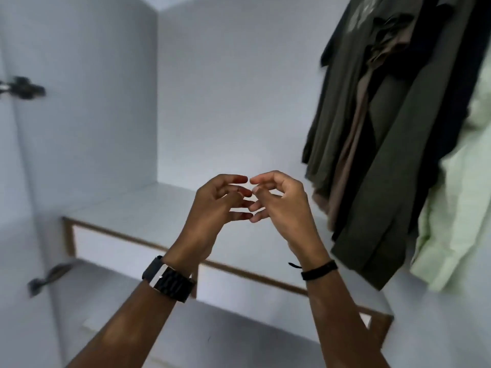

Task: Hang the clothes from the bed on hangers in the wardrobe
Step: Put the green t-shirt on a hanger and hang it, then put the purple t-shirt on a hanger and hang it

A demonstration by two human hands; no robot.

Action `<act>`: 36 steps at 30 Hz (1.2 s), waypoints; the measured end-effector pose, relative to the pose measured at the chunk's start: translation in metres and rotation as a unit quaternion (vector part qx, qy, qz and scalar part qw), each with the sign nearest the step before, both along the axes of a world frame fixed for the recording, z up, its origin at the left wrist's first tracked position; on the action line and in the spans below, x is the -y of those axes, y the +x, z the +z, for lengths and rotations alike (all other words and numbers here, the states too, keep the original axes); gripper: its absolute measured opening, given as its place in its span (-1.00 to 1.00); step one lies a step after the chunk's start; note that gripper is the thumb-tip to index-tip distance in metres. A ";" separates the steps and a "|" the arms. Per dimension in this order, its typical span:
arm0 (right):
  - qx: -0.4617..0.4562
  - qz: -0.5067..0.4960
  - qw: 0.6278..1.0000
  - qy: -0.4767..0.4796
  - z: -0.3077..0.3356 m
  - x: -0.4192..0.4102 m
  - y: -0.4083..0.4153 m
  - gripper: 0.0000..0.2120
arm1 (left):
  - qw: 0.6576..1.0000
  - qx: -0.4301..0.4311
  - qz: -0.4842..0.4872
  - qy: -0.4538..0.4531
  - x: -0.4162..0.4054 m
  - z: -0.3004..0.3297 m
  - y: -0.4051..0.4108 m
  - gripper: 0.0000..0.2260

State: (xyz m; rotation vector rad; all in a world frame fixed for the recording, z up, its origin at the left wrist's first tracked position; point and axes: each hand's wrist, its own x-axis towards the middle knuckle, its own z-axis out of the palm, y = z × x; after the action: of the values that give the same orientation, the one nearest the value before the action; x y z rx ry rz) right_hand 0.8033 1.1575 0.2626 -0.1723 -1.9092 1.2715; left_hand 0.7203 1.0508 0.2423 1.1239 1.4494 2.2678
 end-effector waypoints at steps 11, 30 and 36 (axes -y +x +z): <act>0.171 0.265 0.942 -0.113 -0.144 0.183 -0.052 -0.87 | 0.970 0.130 0.198 -0.052 0.218 -0.151 0.005 -0.74; 0.417 0.519 0.746 0.017 -0.278 0.571 -0.072 -0.89 | 0.810 0.342 0.458 -0.132 0.588 -0.270 0.085 -0.71; 0.455 0.588 0.665 0.073 -0.305 0.643 -0.033 -0.87 | 0.747 0.394 0.516 -0.146 0.641 -0.292 0.143 -0.72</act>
State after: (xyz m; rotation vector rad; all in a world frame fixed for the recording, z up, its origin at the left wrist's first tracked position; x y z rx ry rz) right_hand 0.7704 0.5149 -0.0423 0.8383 -3.2001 2.0433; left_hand 0.8637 0.4095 -0.0496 -0.9490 2.0813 2.3384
